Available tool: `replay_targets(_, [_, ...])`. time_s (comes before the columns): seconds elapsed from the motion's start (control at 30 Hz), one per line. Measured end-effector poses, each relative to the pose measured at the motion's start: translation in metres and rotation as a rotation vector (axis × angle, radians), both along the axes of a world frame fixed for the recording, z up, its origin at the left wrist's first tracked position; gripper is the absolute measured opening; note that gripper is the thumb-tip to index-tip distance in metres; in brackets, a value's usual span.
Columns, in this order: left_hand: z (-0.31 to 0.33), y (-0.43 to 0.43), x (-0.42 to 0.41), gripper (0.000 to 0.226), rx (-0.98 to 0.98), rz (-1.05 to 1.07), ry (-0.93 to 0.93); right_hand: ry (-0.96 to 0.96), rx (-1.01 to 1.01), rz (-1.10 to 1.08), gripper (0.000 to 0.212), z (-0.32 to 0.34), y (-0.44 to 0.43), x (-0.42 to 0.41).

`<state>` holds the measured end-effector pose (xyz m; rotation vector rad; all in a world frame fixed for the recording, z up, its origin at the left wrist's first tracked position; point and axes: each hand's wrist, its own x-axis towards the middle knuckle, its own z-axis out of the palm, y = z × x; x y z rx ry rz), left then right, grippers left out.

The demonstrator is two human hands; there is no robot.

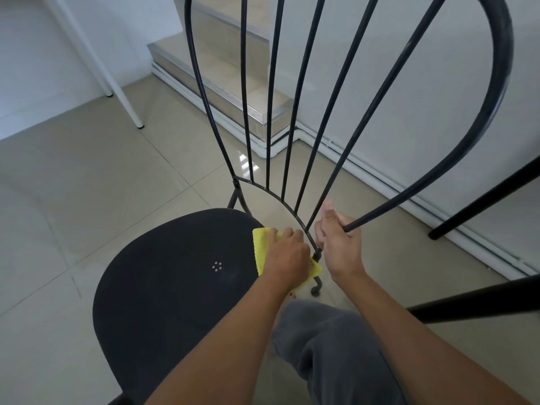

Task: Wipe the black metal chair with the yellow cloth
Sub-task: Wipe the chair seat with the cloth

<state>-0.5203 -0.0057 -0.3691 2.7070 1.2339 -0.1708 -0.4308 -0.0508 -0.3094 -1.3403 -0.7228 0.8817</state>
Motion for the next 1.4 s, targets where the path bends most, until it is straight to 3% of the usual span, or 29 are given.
replay_targets(0.53, [0.008, 0.029, -0.015, 0.034, -0.065, -0.042, 0.13, -0.058, -0.033, 0.093, 0.056, -0.009, 0.0, 0.008])
replay_targets(0.77, [0.007, 0.013, 0.003, 0.025, -0.004, -0.027, 0.028, -0.01, -0.02, 0.063, 0.054, -0.01, 0.001, 0.007])
replay_targets(0.9, [0.012, 0.026, -0.012, 0.032, -0.039, -0.06, 0.135, -0.044, -0.039, 0.098, 0.055, -0.008, 0.001, 0.008])
replay_targets(1.03, [0.011, 0.015, 0.0, 0.024, -0.046, -0.019, 0.054, -0.01, -0.029, 0.076, 0.054, -0.007, 0.001, 0.005])
replay_targets(1.23, [0.005, 0.017, -0.019, 0.031, -0.128, -0.005, 0.006, -0.013, -0.023, 0.097, 0.056, -0.008, 0.001, 0.006])
replay_targets(1.4, [0.009, 0.024, -0.016, 0.024, -0.01, -0.021, 0.057, -0.026, -0.025, 0.083, 0.054, -0.011, 0.002, 0.007])
